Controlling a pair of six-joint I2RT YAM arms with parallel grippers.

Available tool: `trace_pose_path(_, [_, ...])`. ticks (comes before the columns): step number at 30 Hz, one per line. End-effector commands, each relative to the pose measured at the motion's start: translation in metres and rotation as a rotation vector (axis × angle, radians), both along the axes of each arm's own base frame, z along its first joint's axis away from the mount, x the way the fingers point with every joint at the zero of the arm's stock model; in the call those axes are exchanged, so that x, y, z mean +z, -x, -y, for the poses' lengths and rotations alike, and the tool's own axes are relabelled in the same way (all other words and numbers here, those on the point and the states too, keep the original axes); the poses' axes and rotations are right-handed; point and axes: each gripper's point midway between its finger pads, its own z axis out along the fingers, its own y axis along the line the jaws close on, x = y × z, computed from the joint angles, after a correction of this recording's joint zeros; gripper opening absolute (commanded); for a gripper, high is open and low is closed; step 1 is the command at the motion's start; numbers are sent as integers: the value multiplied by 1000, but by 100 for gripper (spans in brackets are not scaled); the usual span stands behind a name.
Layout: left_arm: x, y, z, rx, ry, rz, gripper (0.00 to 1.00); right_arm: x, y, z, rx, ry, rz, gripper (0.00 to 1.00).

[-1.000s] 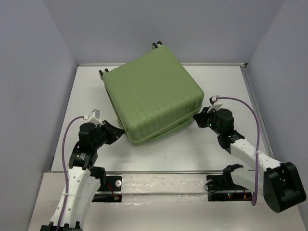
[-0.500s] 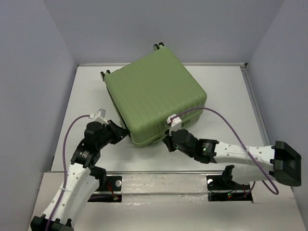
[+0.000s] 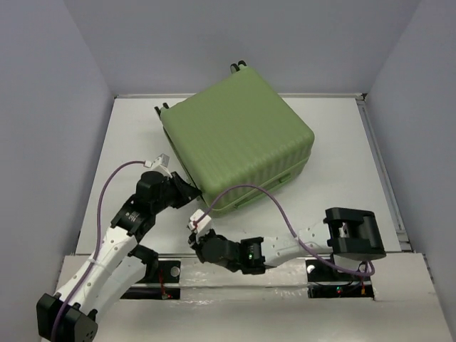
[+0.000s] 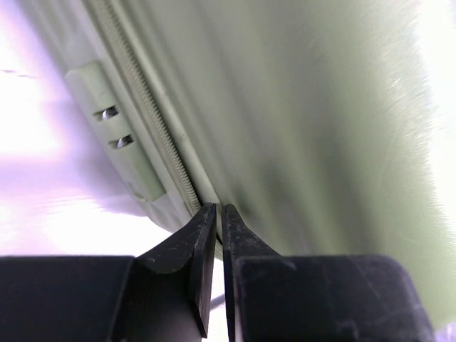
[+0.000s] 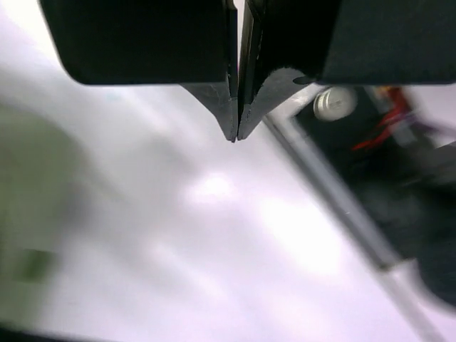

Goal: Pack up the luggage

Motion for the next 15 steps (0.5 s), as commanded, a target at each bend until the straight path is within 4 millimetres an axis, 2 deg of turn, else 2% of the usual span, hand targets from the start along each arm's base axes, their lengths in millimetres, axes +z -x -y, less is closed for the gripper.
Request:
trace_pose_path(1, [64,-6,32,-139,120,170,21,84,43,-33,176,-453,-24,7])
trace_pose_path(4, [70,-11,31,-122,116,185,23,85,44,-4,174,-453,-43,7])
trace_pose_path(5, [73,-12,31,-122,117,192,25,78,42,5,153,-432,-64,7])
trace_pose_path(7, [92,-17,29,-104,111,238,32,63,36,30,89,-335,-95,7])
trace_pose_path(8, [91,-23,18,-57,58,244,42,52,32,43,39,-313,-120,7])
trace_pose_path(9, [99,-25,13,-34,38,262,48,44,23,62,-9,-262,-138,7])
trace_pose_path(10, [119,-30,5,2,27,297,63,36,15,76,-63,-240,-149,7])
trace_pose_path(11, [125,-38,-4,42,-12,319,69,15,11,95,-114,-196,-197,7])
trace_pose_path(12, [134,-44,-10,71,-30,335,75,26,6,96,-142,-251,-222,7])
trace_pose_path(13, [168,-65,-30,155,-67,393,82,12,-13,138,-256,-278,-291,10])
trace_pose_path(14, [173,-73,-38,180,-77,397,82,0,-17,147,-278,-249,-289,11])
trace_pose_path(15, [180,-82,-46,207,-77,408,83,11,-18,154,-279,-295,-302,12])
